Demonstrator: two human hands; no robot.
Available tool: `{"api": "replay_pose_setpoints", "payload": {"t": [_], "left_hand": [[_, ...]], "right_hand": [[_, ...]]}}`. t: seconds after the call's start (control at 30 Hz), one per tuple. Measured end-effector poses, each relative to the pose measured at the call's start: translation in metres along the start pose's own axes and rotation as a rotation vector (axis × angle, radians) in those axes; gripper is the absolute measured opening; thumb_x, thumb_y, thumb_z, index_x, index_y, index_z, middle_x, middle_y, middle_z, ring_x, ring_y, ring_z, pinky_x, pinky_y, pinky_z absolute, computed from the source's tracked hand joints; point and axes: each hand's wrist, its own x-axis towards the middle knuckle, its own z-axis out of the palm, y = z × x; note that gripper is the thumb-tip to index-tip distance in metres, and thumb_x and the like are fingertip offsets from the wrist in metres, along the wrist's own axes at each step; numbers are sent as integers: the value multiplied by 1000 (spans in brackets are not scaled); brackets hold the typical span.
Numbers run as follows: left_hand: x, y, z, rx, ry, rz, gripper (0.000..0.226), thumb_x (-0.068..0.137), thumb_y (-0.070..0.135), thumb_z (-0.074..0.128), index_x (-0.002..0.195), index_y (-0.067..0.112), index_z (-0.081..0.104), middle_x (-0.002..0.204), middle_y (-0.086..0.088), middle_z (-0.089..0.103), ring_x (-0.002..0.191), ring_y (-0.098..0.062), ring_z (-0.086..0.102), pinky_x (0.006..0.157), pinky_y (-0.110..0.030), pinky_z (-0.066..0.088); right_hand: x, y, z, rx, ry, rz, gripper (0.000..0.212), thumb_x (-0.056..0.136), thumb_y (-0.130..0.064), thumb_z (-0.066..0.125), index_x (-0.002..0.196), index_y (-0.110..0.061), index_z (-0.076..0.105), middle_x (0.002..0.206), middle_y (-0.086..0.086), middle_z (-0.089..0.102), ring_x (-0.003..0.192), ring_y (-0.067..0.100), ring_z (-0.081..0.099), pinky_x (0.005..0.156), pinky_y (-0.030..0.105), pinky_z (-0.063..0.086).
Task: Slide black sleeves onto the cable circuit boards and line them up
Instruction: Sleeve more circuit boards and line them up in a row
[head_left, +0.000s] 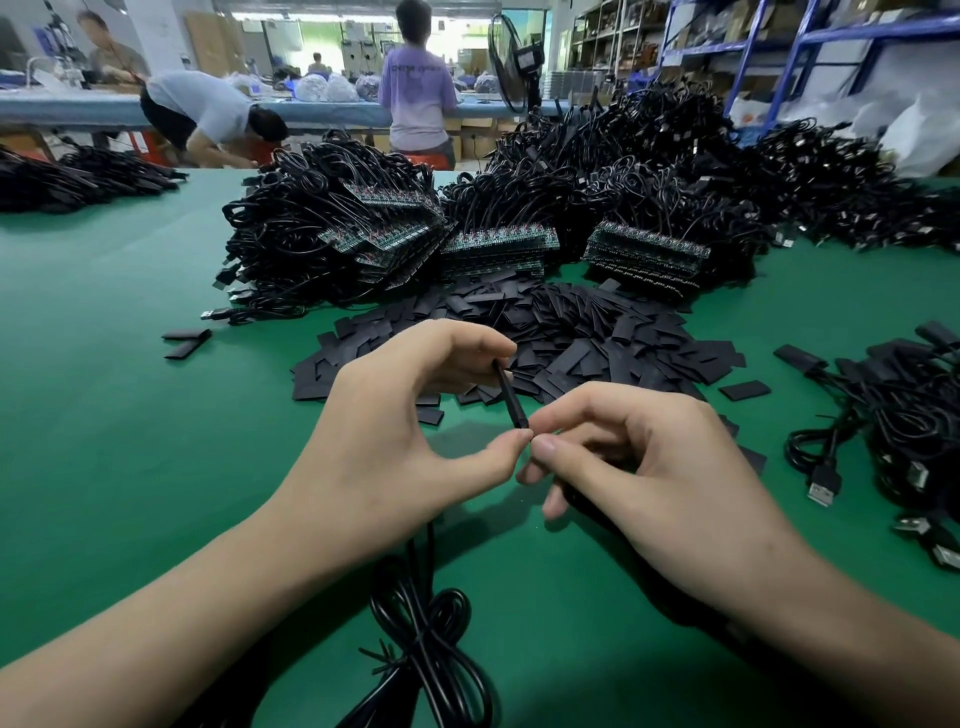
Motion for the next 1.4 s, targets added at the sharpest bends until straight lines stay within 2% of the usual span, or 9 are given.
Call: {"api": "replay_pose_setpoints", "payload": {"t": [0.17,0.43,0.6,0.73,0.83,1.03,1.17,1.27,1.4], "left_hand": [[1,1,0,14,2,9,46,74,14,88,114,23,67,107,12,71,106,-12,69,92,-25,55],[2,-3,-3,150,26,82,27,79,33,84,104,26,78,98,9,69,97,-10,69,83,-31,57],[0,-3,1,133,-7,82,28,77,13,86,101,21,74,100,8,67,98,-10,68,87,-19,53],[-1,1,4,159,-6,50,20,74,22,72,94,24,68,96,10,65,98,-14,66,83,-30,53],[-1,5,6,189,4,48,20,74,31,62,92,22,67,94,10,64,95,-13,65,81,-33,51],[1,1,1,184,55,42,21,86,10,54,88,20,73,91,10,69,93,-12,68,82,-32,53],[-1,-4,-2,119,-36,8,19,90,23,69,108,23,73,103,15,72,101,-5,69,87,-26,56],[-2,-7,0,108,-61,-28,36,82,39,82,114,29,70,106,18,73,103,0,69,88,-21,55],[-1,-7,2,34,-21,-64,37,77,32,85,111,26,70,101,15,75,98,-3,72,88,-18,55]], "right_hand": [[0,-1,0,9,5,19,15,95,-12,70,92,-26,73,76,-5,77,61,14,73,61,18,56],[2,3,-2,103,-32,103,15,98,-11,67,97,-24,74,76,2,77,62,20,74,63,23,56],[1,3,-1,131,-51,98,15,97,-12,68,95,-25,74,76,4,77,62,22,74,63,26,57],[0,2,1,106,-51,78,14,96,-10,70,92,-22,75,73,4,76,60,21,73,63,25,57],[0,1,3,74,-44,58,14,95,-10,70,92,-22,75,71,2,76,59,19,73,62,23,57],[0,1,3,40,-37,87,11,96,-14,70,96,-23,75,72,0,76,60,18,74,63,23,57],[1,1,0,99,-16,112,11,96,-13,69,96,-22,75,73,3,77,61,20,74,61,21,56],[1,3,-1,80,-25,115,12,97,-13,68,95,-23,75,74,2,77,63,19,75,62,22,57],[0,2,-2,-63,-76,92,14,96,-17,68,99,-30,73,77,-10,78,68,9,74,70,19,57]]}}
